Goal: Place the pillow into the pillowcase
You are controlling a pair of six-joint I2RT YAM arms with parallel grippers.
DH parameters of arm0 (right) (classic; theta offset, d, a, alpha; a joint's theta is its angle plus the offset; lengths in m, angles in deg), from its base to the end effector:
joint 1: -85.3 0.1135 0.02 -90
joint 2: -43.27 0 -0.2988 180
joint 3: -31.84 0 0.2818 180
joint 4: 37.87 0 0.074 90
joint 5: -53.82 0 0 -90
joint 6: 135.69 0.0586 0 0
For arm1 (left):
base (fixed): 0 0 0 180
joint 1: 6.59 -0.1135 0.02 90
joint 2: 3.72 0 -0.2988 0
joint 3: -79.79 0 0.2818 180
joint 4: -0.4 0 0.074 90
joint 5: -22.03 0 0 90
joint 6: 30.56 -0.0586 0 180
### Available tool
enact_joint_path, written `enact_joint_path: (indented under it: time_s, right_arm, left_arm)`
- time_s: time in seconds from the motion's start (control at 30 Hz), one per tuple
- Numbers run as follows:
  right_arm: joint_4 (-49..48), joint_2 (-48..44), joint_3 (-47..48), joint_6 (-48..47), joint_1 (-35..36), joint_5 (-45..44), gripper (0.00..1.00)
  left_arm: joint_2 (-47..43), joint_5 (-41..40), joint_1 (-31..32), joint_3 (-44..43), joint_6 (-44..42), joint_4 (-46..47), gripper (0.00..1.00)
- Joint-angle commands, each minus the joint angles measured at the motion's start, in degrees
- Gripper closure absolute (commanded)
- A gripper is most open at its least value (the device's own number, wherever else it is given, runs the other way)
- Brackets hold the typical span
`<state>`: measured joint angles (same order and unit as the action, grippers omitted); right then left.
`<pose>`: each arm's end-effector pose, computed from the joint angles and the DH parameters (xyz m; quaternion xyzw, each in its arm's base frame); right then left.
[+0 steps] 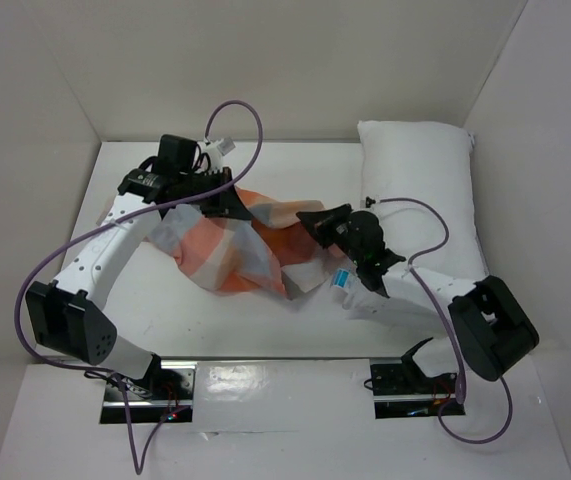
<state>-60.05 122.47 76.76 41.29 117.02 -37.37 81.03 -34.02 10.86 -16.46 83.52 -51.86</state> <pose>0.2784 0.1706 0.2205 0.3664 0.6859 0.5367 0.3274 0.3352 -0.1397 0.3872 0.0711 0.8751 -0.3894 0.2785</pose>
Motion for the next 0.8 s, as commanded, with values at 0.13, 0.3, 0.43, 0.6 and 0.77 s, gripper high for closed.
enact_joint_path:
  time_s: [0.13,0.3,0.43,0.6,0.77]
  right_arm:
    - [14.08,-6.07,12.54,-19.29,-2.27,-1.36,1.0]
    - [25.67,-2.66,23.96,-27.73,-5.53,4.43,1.0]
    - [32.45,2.97,34.33,-32.57,-7.72,12.42,1.0]
    - [31.67,4.82,35.4,-33.1,-8.87,15.95,1.0]
    - [30.97,5.35,34.71,-32.58,-9.48,17.28,1.0]
  left_arm:
    - [-0.56,-4.49,0.91,-0.41,-5.0,-3.53,0.77]
    - [-1.16,-16.54,6.36,-2.78,-7.38,-6.88,0.14]
    - [-2.66,-20.33,10.57,-4.1,-6.06,-4.34,0.22]
    - [-3.45,-22.61,16.9,-1.04,-2.72,5.48,0.27]
    - [-1.44,-24.89,18.67,2.65,5.26,13.14,0.26]
